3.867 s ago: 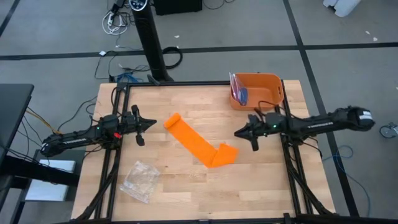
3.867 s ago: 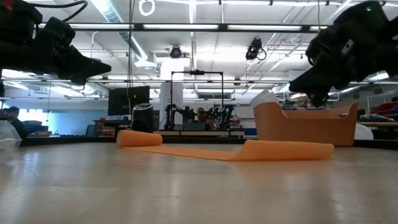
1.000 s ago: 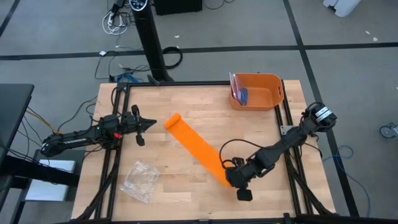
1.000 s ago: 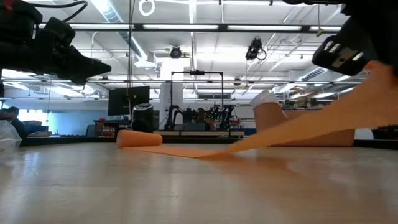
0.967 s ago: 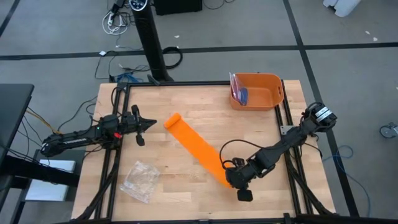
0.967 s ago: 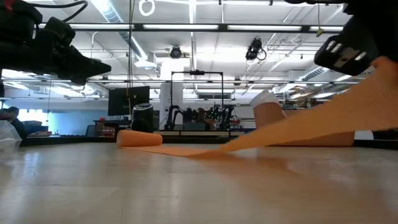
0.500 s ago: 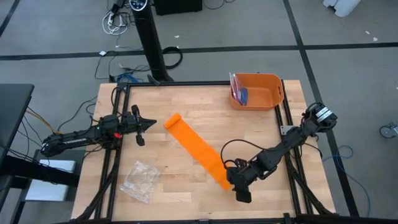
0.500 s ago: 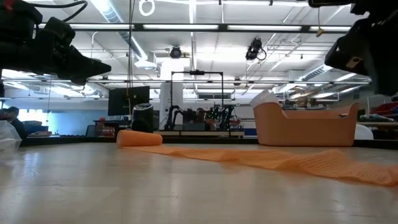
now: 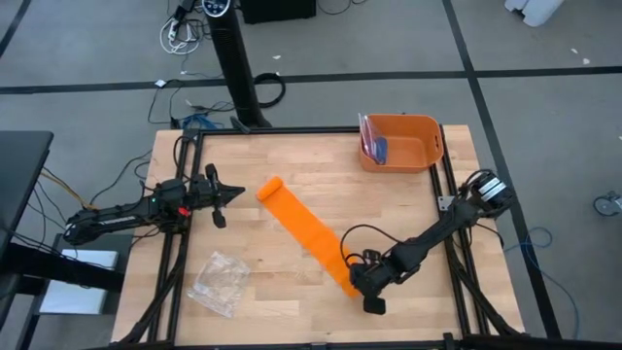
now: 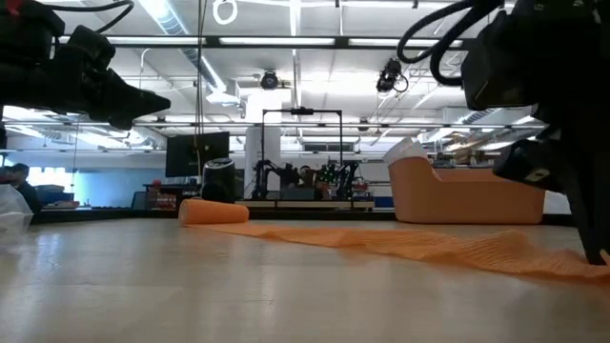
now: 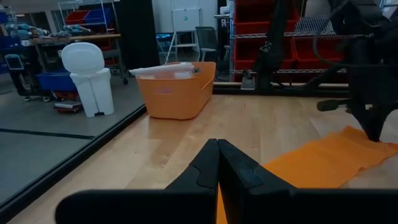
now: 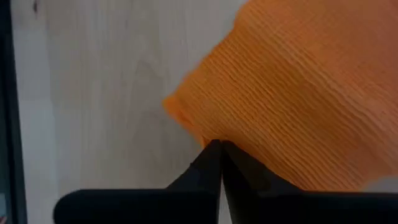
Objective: Roll bandage
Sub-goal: Roll the orange bandage
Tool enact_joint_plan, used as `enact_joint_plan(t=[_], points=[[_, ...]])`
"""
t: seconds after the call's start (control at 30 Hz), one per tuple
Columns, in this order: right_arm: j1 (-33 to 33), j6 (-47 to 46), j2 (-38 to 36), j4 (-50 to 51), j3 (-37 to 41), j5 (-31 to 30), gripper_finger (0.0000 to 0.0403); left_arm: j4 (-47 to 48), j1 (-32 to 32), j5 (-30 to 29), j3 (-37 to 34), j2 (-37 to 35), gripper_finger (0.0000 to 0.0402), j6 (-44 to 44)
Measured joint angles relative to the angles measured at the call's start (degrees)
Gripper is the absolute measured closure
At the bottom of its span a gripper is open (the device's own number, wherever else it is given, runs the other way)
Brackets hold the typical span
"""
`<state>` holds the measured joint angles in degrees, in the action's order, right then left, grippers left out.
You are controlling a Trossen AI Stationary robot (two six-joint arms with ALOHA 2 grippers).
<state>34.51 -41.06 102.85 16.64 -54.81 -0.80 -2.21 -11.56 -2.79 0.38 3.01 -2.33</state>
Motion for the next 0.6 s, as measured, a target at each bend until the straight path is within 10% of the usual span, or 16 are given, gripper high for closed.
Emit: enact_joint_plan(t=[0.6], points=[[1.87,0.4,-1.95,-0.36,0.4,4.41,0.0386,-1.26,0.0,-0.37,0.0,0.0,0.039,0.0]])
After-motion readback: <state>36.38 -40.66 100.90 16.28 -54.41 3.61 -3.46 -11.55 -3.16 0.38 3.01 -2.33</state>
